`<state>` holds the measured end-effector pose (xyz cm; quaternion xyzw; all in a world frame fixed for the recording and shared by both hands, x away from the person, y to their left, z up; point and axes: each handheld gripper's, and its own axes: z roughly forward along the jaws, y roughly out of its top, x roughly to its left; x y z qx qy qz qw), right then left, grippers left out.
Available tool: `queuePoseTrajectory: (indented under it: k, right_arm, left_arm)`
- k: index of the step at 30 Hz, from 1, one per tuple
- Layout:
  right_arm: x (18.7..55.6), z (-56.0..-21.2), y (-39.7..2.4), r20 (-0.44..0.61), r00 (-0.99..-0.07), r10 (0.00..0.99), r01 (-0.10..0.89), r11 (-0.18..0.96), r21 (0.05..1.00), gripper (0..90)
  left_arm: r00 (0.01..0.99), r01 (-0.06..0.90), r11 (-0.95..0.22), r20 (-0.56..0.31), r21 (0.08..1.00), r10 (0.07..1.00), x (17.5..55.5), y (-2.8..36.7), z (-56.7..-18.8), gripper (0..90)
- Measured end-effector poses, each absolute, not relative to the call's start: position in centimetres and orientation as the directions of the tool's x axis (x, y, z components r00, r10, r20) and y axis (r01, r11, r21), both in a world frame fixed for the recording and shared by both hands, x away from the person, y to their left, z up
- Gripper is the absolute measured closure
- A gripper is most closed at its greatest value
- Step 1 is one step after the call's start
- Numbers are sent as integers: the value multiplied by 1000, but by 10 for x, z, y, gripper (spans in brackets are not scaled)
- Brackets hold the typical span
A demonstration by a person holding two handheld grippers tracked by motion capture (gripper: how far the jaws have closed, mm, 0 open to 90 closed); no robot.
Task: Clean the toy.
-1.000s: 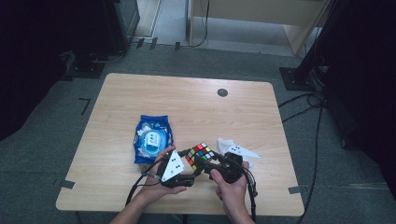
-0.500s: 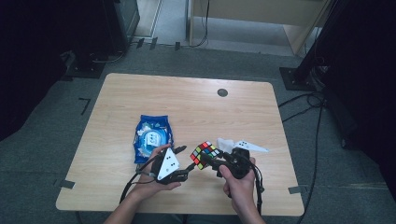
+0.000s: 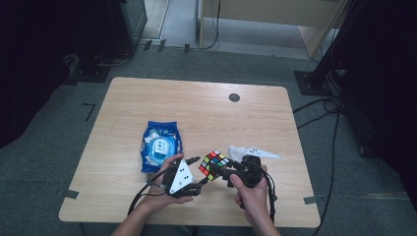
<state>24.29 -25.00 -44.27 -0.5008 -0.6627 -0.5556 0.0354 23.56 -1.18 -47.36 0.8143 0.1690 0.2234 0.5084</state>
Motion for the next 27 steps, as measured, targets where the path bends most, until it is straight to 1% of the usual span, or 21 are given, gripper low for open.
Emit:
queuePoseTrajectory:
  k: [8,11,17,22,27]
  right_arm:
    - [243,-445,-247,599,-494,629,705,-113,700,341]
    - [241,-448,-240,588,-497,639,710,-91,698,341]
    - [242,-450,-237,590,-495,637,721,-77,688,340]
    - [242,-449,-235,580,-492,649,732,-52,679,343]
    - [243,-447,-243,604,-479,637,740,-76,668,343]
  left_arm:
    - [856,41,-410,180,911,485,230,-19,-471,313]
    - [852,52,-404,171,913,495,229,-21,-470,274]
    - [856,56,-394,159,918,493,230,-20,-469,249]
    - [857,34,-398,178,917,483,230,-20,-471,253]
    - [849,9,-406,208,914,485,229,-19,-473,251]
